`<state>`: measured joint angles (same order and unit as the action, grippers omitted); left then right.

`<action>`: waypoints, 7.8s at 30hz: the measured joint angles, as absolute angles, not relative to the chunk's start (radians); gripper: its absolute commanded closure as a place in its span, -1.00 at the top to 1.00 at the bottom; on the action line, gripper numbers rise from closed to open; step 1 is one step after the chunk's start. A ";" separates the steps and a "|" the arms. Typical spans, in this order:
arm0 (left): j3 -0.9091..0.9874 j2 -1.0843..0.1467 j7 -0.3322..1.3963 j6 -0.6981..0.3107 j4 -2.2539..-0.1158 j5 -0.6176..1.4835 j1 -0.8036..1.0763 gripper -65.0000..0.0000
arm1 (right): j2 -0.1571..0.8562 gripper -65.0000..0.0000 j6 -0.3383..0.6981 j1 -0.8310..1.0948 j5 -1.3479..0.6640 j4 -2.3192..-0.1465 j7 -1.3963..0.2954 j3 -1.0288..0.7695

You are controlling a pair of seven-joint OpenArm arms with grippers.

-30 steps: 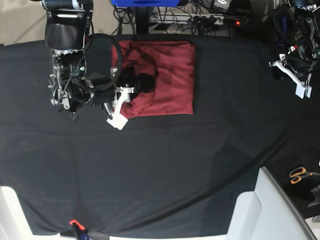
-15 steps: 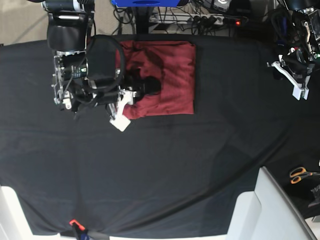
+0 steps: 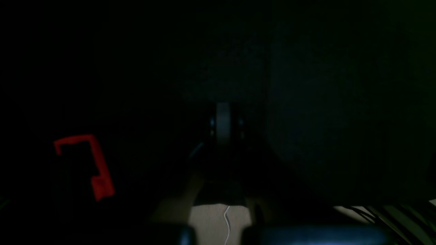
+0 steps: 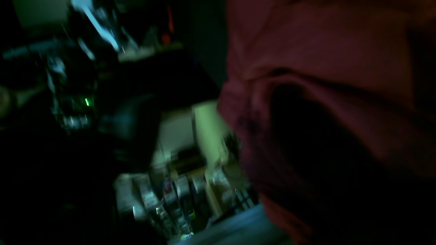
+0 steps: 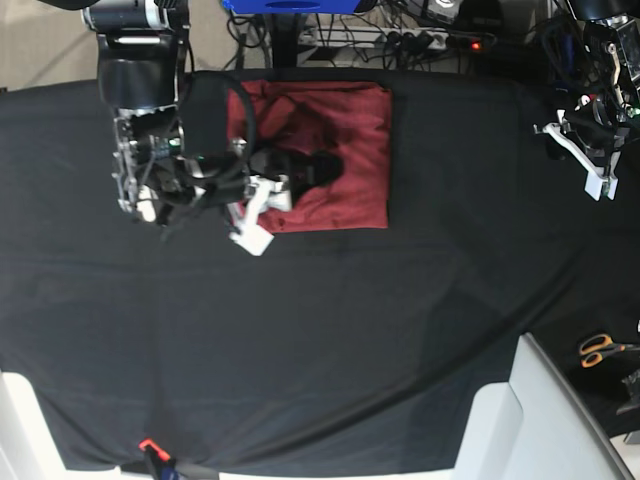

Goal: Fold the T-shirt properly

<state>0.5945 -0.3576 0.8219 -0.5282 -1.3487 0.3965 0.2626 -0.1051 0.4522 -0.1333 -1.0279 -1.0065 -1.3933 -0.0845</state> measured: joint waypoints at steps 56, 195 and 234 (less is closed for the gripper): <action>0.601 -0.366 0.823 -0.528 -1.349 0.396 0.264 -1.00 | 0.105 -1.00 0.139 -0.145 -1.304 -1.172 -1.136 0.321; 0.697 -0.524 0.733 -0.568 -1.339 0.546 0.474 -1.00 | 0.329 -1.00 0.142 0.209 -1.114 -1.381 -0.698 0.469; 0.553 -0.364 1.305 -0.580 -1.391 1.227 0.252 1.00 | 0.383 -1.00 0.135 0.314 -1.099 -1.500 -0.706 0.305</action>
<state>0.5526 -0.3641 1.3048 -0.5800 -1.3914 1.2270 0.2516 0.3832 0.1352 0.3141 -1.0992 -1.5002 -0.7059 0.3050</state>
